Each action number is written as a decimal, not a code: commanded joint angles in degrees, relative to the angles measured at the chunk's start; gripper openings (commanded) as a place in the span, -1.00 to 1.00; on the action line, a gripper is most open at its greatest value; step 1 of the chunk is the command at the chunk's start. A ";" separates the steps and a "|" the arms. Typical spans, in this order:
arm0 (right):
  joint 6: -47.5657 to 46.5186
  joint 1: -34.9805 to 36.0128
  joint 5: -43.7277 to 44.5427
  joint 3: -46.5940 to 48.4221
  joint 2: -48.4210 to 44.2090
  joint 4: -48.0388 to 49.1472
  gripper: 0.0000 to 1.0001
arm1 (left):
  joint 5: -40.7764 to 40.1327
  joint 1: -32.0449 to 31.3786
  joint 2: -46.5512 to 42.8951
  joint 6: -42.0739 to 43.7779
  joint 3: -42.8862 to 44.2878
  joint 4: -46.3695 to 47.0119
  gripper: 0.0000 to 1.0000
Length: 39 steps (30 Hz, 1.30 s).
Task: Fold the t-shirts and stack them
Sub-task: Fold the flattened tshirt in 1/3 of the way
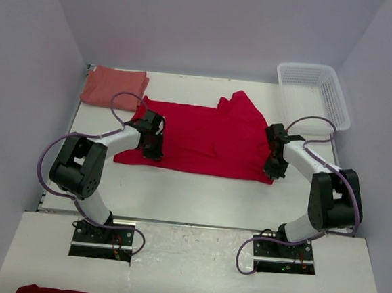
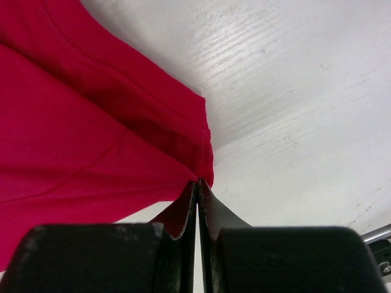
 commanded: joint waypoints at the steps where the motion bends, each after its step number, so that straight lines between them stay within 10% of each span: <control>1: 2.60 -2.16 1.66 -0.80 -4.39 -1.92 -1.00 | 0.62 -0.10 2.08 -0.50 -3.23 -0.04 -1.00; 28: 7.26 -8.67 -0.19 -1.33 -8.35 -6.84 -0.99 | 6.25 -11.44 -4.23 -9.55 -14.92 5.23 -1.00; 39: 5.86 -7.62 -0.72 -4.41 -22.41 -4.65 -0.53 | 5.72 -11.79 -5.74 -9.91 -16.15 5.06 -1.00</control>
